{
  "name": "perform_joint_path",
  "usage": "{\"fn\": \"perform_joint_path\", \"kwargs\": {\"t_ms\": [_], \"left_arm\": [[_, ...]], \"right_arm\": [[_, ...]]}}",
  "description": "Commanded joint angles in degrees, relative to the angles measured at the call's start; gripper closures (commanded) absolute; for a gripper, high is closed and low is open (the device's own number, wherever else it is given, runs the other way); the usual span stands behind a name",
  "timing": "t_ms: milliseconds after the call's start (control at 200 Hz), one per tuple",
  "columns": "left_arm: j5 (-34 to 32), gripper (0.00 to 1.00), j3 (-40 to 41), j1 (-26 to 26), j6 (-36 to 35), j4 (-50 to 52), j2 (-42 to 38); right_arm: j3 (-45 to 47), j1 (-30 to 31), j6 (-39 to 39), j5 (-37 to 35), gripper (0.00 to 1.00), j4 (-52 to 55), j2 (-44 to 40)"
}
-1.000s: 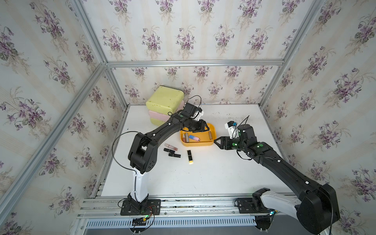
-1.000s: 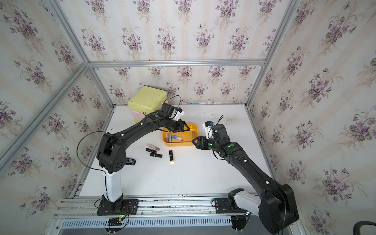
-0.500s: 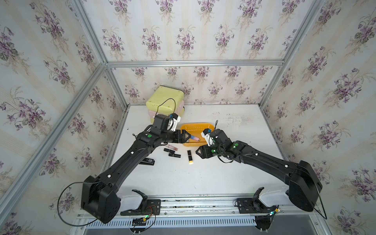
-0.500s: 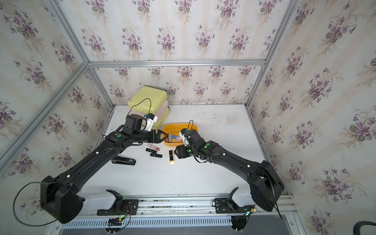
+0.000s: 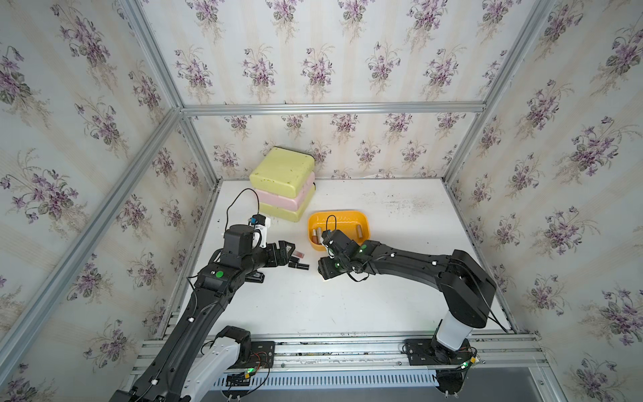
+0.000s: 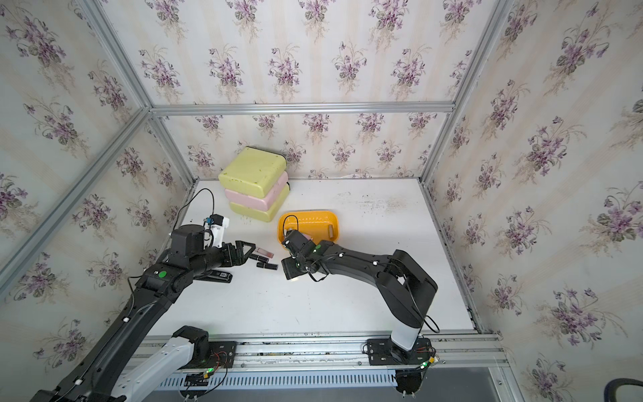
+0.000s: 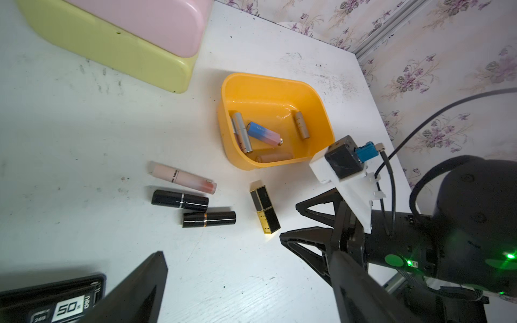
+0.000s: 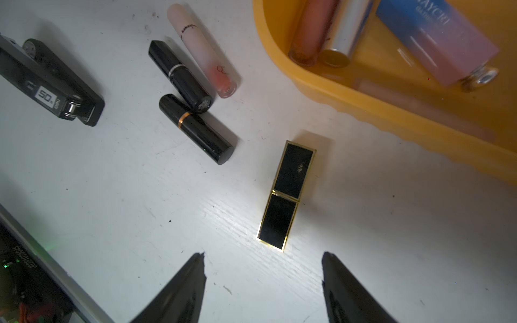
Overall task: Put the lipstick into the storage box
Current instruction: Pick up the lipstick at the center of the board.
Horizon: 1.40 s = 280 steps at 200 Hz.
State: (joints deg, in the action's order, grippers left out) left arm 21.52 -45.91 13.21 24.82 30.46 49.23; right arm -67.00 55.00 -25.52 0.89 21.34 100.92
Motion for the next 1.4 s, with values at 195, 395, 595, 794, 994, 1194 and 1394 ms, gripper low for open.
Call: {"fn": "perform_joint_path", "kwargs": {"t_ms": [195,395,595,794,994,1194,1394], "left_arm": [[-1.57,0.0,2.66,-0.65,-0.7,2.65,-1.22],[0.55,0.0,2.75,-1.12,-0.23,2.34,-0.57],[1.69,0.0,2.91,-1.6,-0.23,2.5,0.45],[2.2,0.0,3.04,-1.93,0.07,2.16,0.4],[2.54,0.0,3.2,-2.18,0.06,2.19,0.45],[3.42,0.0,3.51,-2.61,0.44,1.92,0.27],[6.52,0.0,4.25,-3.51,2.47,-0.16,0.98]], "right_arm": [[-3.24,0.2,-0.77,-2.35,0.34,2.09,4.8],[-4.79,0.28,-0.78,-2.99,0.43,3.01,7.65],[-5.32,0.28,-0.76,-3.25,0.47,3.18,9.2],[-5.33,0.21,-0.74,-3.72,0.51,3.29,10.33],[-5.56,0.27,-0.72,-3.73,0.53,3.09,11.55],[-5.72,0.27,-0.7,-4.28,0.63,3.92,11.97],[-4.43,0.28,-0.47,-4.07,0.75,3.38,10.41]]}}
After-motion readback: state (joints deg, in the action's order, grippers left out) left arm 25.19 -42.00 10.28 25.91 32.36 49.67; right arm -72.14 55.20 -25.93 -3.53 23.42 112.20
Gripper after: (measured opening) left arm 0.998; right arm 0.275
